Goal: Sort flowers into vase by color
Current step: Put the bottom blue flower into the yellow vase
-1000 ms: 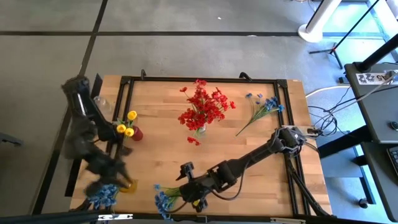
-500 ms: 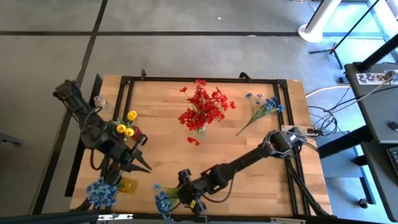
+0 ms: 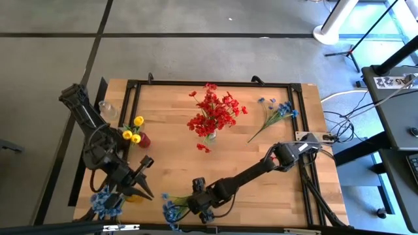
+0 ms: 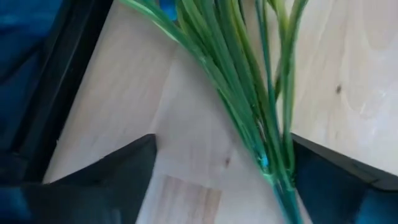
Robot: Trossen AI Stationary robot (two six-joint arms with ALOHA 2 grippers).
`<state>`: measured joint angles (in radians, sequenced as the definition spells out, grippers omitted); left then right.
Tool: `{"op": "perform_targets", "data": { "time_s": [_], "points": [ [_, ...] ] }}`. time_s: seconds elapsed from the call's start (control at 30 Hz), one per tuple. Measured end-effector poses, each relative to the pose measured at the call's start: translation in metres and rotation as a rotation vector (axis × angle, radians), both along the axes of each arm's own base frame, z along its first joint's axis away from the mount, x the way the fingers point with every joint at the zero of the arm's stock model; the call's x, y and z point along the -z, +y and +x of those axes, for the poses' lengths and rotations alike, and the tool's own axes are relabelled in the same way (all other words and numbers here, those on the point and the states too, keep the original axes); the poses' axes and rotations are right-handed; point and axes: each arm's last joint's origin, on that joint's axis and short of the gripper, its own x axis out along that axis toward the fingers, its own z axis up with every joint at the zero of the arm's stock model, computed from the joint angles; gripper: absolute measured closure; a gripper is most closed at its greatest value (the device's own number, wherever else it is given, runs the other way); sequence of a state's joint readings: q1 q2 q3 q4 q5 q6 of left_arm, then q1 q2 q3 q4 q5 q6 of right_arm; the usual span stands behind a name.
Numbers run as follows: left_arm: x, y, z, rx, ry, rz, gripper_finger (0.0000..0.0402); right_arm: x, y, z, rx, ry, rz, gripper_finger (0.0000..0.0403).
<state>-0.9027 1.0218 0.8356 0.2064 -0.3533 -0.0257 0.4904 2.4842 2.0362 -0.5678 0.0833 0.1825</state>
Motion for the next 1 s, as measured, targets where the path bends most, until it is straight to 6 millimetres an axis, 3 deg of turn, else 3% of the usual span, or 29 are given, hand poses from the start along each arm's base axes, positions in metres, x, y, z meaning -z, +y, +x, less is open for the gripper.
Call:
{"op": "perform_targets", "data": {
  "time_s": [0.33,0.53,0.63,0.73,0.87,1.0],
  "points": [
    [0.007,-0.014,0.008,-0.014,-0.013,-0.018,0.0376,0.003,0.001,0.003,0.049,-0.014,0.023,0.0251],
    [0.005,-0.020,0.000,0.018,-0.022,-0.029,0.0376,0.000,0.004,0.002,0.044,-0.040,0.028,0.0378],
    [0.004,-0.023,-0.006,0.039,-0.035,-0.016,0.0376,-0.009,0.008,-0.003,0.027,-0.049,0.016,0.0382],
    [0.004,-0.029,-0.014,0.076,-0.064,0.034,0.0376,-0.039,0.020,-0.014,0.004,-0.105,0.017,0.0371],
    [0.002,-0.032,-0.019,0.088,-0.084,0.029,0.0376,-0.103,0.038,-0.038,-0.047,-0.274,0.003,0.0389],
    [0.003,-0.032,-0.017,0.074,-0.077,0.026,0.0376,-0.144,0.057,-0.060,-0.085,-0.444,-0.024,0.0385]
  ]
}}
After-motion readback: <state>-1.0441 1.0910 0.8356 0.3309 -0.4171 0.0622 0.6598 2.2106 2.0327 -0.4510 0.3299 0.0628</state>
